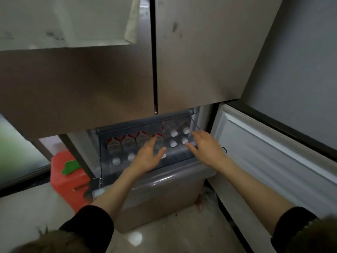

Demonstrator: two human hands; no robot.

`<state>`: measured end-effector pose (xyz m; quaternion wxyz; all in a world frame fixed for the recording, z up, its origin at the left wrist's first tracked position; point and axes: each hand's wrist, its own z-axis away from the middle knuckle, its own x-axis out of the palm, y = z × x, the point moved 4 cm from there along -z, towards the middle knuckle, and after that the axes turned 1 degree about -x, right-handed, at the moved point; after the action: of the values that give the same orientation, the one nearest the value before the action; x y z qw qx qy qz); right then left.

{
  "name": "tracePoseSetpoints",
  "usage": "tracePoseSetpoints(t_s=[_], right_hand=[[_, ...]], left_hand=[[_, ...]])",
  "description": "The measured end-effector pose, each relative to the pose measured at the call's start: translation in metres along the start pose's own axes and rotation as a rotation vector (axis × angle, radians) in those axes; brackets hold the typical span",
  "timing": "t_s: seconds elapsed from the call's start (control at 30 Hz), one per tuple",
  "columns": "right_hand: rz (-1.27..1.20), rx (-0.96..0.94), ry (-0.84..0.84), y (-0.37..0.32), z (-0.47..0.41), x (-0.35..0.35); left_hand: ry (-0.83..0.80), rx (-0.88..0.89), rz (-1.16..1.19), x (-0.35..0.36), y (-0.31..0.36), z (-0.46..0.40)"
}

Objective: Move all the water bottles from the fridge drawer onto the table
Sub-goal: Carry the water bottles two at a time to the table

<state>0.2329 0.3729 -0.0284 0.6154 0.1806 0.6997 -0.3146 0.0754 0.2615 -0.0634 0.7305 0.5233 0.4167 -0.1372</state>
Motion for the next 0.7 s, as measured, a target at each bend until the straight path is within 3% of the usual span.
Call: tracePoseSetpoints(t_s=[0.13,0.37,0.47,0.7], right_hand=[[-0.210,0.052,-0.077,0.033,-0.041,0.008],[-0.739,0.409,-0.302,0.061,-0.118,0.071],[-0.865,0.532,-0.294,0.068,-0.136,0.093],[-1.439,0.858,-0.106,0.077,-0.163,0.131]], left_hand=[[0.044,-0.196,0.242,0.029,0.006,-0.044],[0.118,-0.536,0.829,0.065,0.007,-0.101],[0.106,-0.635,1.080,0.078,0.002,-0.122],[0.060,-0.715,1.366,0.102,-0.005,-0.162]])
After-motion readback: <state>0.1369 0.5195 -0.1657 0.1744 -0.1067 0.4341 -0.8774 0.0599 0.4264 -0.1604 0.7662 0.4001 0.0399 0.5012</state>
